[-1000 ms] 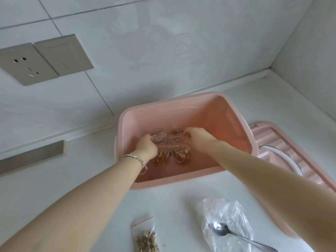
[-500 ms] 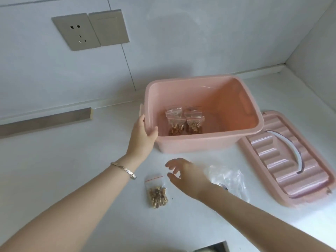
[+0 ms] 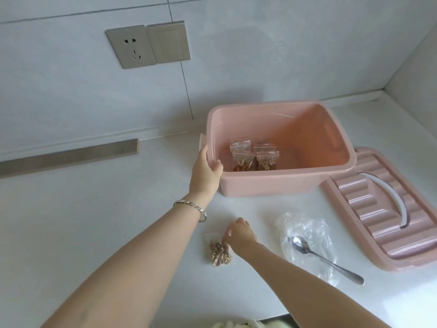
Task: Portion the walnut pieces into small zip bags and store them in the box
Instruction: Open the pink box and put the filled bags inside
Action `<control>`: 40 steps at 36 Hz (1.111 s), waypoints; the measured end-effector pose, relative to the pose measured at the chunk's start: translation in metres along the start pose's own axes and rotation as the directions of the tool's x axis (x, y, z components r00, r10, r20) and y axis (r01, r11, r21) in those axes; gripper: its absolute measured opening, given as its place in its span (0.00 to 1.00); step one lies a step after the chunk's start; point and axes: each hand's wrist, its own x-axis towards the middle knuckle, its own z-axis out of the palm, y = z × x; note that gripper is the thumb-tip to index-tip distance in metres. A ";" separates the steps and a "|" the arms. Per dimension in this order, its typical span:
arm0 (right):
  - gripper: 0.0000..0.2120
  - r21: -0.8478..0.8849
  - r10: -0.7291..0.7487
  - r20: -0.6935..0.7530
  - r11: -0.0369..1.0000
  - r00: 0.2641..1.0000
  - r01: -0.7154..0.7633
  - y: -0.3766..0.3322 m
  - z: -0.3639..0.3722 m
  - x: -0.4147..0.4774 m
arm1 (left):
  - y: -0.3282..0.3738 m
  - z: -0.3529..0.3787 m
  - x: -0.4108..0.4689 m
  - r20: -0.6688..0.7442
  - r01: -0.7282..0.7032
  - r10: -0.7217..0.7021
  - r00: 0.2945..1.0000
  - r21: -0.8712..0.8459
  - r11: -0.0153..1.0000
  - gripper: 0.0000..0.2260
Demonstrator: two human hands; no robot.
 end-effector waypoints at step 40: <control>0.07 0.138 -0.040 -0.394 0.985 0.918 0.102 0.029 -0.217 0.064 | -0.009 0.006 -0.001 -0.075 -0.011 0.005 0.997 -0.071 0.997 0.23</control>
